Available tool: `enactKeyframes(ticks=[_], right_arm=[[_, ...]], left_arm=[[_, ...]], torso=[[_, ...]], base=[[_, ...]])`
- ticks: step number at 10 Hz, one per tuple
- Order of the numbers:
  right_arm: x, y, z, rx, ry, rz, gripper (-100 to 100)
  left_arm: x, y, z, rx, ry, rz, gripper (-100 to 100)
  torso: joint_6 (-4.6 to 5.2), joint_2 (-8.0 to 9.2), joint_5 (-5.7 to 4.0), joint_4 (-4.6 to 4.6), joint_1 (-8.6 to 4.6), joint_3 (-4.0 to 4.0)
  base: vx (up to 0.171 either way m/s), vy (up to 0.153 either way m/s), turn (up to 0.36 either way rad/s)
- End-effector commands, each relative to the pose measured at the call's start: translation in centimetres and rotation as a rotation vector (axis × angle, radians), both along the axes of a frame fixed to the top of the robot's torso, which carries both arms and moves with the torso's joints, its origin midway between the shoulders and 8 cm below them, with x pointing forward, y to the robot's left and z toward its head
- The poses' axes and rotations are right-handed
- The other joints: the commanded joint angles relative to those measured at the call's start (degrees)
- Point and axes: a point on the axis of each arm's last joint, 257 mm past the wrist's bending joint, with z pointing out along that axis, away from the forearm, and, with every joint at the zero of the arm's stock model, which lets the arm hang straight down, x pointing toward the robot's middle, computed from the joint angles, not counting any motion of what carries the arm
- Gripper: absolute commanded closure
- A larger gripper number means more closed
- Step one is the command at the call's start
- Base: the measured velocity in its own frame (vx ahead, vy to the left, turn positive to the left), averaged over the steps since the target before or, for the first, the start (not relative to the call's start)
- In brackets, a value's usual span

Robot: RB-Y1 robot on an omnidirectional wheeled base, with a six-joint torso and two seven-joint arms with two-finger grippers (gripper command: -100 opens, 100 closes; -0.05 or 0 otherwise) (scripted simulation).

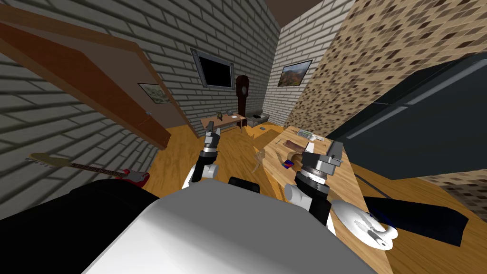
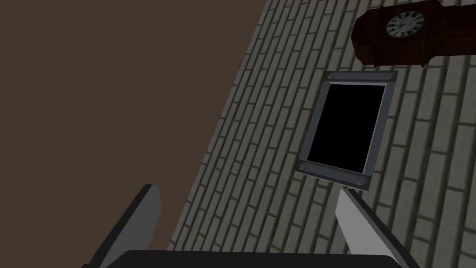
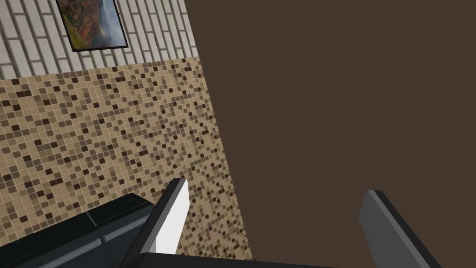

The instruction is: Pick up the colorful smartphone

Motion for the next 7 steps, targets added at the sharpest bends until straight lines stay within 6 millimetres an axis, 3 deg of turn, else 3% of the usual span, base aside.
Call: enactKeyframes(ticks=[1,4,5,7], right_arm=[[0.5,0.6,-0.6,-0.042,0.020,0.017,-100],[2.0,2.0,-3.0,-0.148,0.085,0.050,-100],[2.0,2.1,-3.0,-0.157,0.086,0.054,-100],[3.2,3.0,-5.7,-0.248,0.145,0.075,-100]], left_arm=[[0.0,0.0,0.0,0.000,0.000,0.000,0],[0.0,0.0,0.0,0.000,0.000,0.000,0],[0.0,0.0,0.0,0.000,0.000,0.000,0],[0.0,0.0,0.0,0.000,0.000,0.000,0]], torso=[[0.00,0.00,0.00,0.00,0.00,0.00],[-0.01,-0.13,0.02,-0.03,0.09,-0.08],[-0.02,-0.18,0.03,-0.04,0.14,-0.10],[-0.02,-0.14,0.03,-0.03,0.12,-0.08]], base=[[0.009,0.012,0.037],[0.035,0.033,0.068],[0.032,0.038,0.027],[0.041,0.037,0.088]])
